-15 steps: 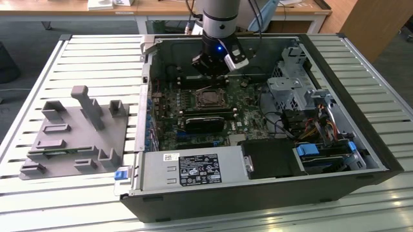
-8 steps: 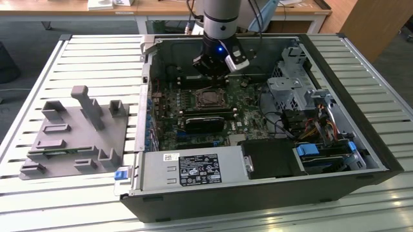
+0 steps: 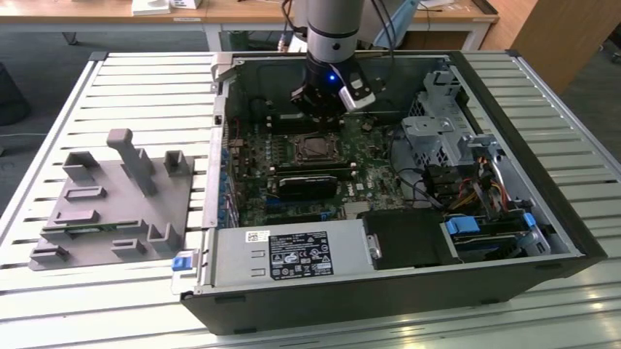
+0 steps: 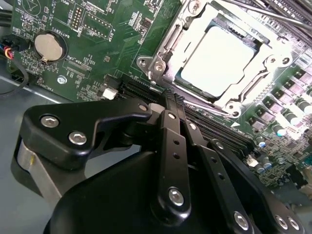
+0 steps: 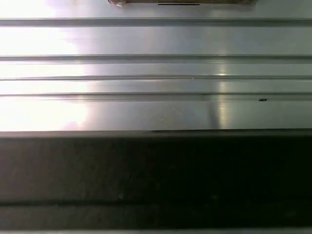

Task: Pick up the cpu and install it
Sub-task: 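Install the first cpu locking lever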

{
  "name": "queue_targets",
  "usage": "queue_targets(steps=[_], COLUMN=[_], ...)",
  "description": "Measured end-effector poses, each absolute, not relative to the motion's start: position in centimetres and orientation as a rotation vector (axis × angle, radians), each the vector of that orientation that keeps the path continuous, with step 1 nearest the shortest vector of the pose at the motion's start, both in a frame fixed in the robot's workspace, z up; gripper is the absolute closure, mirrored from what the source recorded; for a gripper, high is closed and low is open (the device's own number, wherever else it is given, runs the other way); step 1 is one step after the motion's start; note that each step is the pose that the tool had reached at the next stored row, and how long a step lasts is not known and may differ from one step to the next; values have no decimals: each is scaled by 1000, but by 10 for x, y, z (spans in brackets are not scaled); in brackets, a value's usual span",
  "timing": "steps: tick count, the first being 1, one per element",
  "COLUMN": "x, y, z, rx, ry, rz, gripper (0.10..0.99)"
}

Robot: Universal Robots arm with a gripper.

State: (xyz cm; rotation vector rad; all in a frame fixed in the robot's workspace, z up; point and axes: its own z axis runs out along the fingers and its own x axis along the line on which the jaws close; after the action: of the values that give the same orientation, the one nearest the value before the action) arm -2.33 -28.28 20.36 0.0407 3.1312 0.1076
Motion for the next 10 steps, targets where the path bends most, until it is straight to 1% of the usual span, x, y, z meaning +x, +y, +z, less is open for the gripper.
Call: queue_targets(steps=[10], x=[-23], y=[-283], z=[200], rx=[41], ry=[3131], rz=[107], gripper=[980])
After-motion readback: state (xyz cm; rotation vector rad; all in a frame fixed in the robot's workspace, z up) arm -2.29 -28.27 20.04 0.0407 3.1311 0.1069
